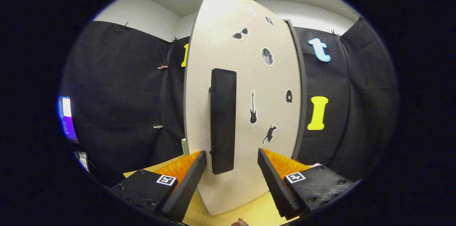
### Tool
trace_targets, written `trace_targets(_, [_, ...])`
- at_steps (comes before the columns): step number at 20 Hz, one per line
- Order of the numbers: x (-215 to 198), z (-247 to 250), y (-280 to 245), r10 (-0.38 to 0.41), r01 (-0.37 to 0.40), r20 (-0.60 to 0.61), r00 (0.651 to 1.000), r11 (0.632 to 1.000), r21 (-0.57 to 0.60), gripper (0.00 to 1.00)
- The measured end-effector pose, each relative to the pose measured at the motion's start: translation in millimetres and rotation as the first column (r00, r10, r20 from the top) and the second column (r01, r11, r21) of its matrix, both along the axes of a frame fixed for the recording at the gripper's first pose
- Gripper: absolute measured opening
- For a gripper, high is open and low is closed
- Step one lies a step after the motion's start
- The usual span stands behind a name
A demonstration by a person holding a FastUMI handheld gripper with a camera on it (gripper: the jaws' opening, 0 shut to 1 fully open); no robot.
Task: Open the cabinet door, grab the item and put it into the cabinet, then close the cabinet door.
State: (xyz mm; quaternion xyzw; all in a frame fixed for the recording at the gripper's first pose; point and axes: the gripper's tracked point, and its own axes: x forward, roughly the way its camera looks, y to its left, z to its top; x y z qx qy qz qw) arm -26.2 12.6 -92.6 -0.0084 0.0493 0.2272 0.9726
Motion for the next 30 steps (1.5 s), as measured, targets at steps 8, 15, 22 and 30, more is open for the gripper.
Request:
trace_targets(8, [14, 6, 23, -0.047, 0.047, 0.006, 0.999, 0.999, -0.003, 0.98])
trace_targets(15, [49, 27, -41, -0.351, 0.353, 0.043, 0.935, 0.935, -0.043, 0.98])
trace_targets(22, [49, 32, -55, -0.393, 0.395, 0.057, 0.918, 0.918, -0.040, 0.98])
trace_targets(30, [53, 35, -46, -0.368, 0.371, 0.060, 0.928, 0.928, -0.032, 0.98])
